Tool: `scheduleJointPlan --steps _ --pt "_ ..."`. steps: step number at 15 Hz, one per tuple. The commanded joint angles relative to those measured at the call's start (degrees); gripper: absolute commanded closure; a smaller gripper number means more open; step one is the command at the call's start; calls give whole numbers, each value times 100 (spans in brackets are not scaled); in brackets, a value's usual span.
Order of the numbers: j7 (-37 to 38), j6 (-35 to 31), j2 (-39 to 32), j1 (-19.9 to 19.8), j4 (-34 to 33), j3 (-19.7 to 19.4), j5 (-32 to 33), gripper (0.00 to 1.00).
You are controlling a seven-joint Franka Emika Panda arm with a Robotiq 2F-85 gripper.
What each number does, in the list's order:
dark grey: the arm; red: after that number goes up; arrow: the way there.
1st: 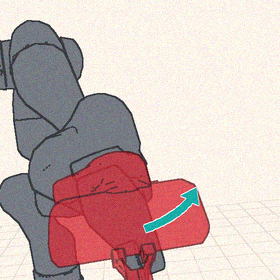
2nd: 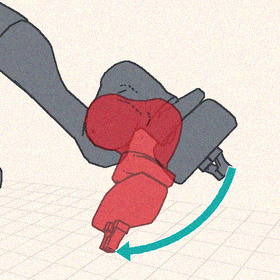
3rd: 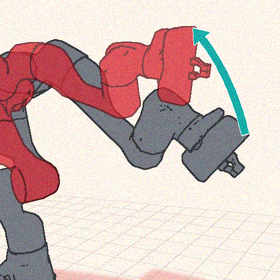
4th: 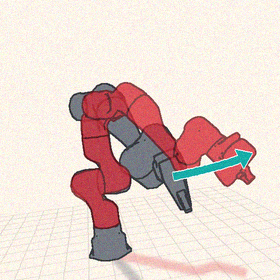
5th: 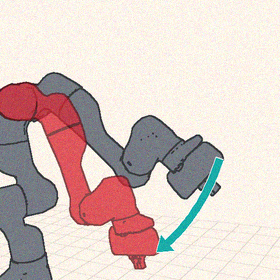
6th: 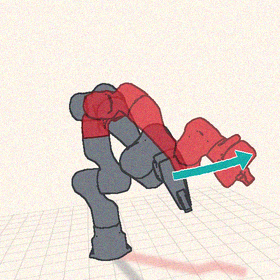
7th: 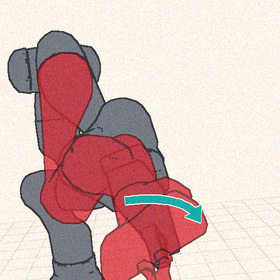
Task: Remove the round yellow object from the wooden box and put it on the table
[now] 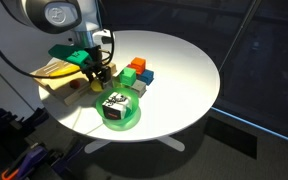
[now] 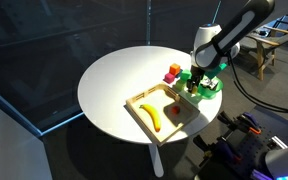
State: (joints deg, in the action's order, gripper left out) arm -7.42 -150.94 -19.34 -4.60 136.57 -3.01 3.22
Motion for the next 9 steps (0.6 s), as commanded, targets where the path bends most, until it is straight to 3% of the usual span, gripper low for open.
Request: scheduleJointPlan --steps 1,9 --pt "-186 -148 29 -107 94 32 -36 3" --pt "-94 29 42 -78 59 14 -40 0"
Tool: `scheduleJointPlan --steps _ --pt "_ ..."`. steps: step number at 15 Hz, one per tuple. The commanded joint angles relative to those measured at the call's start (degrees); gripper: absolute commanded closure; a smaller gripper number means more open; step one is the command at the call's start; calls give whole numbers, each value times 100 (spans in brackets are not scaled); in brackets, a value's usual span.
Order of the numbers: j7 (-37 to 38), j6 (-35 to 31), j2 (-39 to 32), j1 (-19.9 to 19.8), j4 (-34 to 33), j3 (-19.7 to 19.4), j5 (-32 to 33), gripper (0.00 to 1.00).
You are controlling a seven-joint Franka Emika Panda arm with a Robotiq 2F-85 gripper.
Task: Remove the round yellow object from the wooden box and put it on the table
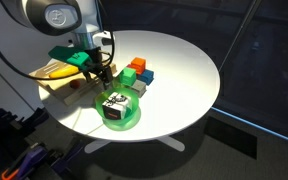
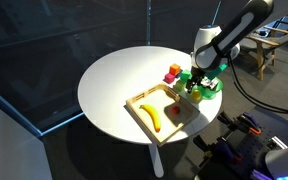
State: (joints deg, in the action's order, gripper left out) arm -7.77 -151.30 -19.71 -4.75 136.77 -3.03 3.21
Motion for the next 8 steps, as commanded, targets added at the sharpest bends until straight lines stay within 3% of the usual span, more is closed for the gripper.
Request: scheduleJointPlan --steps 1,8 --pt "-15 161 107 -52 22 20 -67 0" --pt "291 666 462 82 -80 55 -146 0"
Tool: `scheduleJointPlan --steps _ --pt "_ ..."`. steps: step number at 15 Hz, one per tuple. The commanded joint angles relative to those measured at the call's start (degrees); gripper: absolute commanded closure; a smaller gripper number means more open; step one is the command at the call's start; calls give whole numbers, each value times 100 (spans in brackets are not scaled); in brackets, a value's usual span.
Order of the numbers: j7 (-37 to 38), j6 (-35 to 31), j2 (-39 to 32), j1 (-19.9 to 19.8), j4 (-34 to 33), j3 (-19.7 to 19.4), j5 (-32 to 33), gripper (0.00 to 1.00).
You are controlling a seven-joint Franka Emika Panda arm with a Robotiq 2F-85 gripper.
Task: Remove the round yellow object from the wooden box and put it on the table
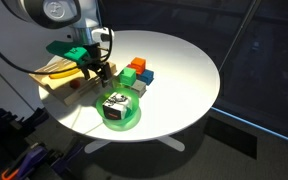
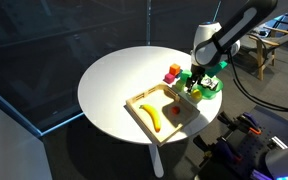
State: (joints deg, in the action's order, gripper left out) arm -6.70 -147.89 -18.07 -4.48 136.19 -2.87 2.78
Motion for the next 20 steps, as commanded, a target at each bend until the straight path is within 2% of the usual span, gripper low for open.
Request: scheduleJointPlan --steps 1,8,14,20 --pt "252 393 369 86 -31 48 -109 0" --pt "828 763 949 332 -77 203 -444 0" --pt "1290 883 1569 589 20 315 -279 0" --pt "1402 1702 2226 654 132 421 -191 0"
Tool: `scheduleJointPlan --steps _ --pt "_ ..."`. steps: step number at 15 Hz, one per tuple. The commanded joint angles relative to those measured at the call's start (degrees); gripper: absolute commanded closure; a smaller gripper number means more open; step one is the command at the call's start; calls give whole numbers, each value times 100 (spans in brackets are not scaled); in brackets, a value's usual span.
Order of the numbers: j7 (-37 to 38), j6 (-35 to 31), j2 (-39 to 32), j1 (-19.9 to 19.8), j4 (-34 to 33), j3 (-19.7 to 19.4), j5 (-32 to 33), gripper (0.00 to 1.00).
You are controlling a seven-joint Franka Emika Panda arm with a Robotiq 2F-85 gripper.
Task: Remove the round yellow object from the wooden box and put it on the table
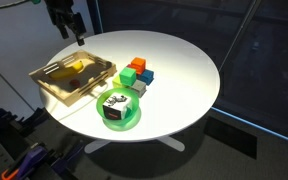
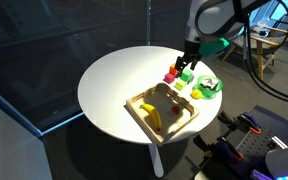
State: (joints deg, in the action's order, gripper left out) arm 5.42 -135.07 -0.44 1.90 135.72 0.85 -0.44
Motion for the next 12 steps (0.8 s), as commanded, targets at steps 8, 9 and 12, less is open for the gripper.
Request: scheduleJointPlan --steps 8,9,12 --pt "257 1416 1462 11 368 211 80 0" --pt "285 1451 1589 10 397 233 81 0" --pt "354 1509 1928 14 474 303 63 0"
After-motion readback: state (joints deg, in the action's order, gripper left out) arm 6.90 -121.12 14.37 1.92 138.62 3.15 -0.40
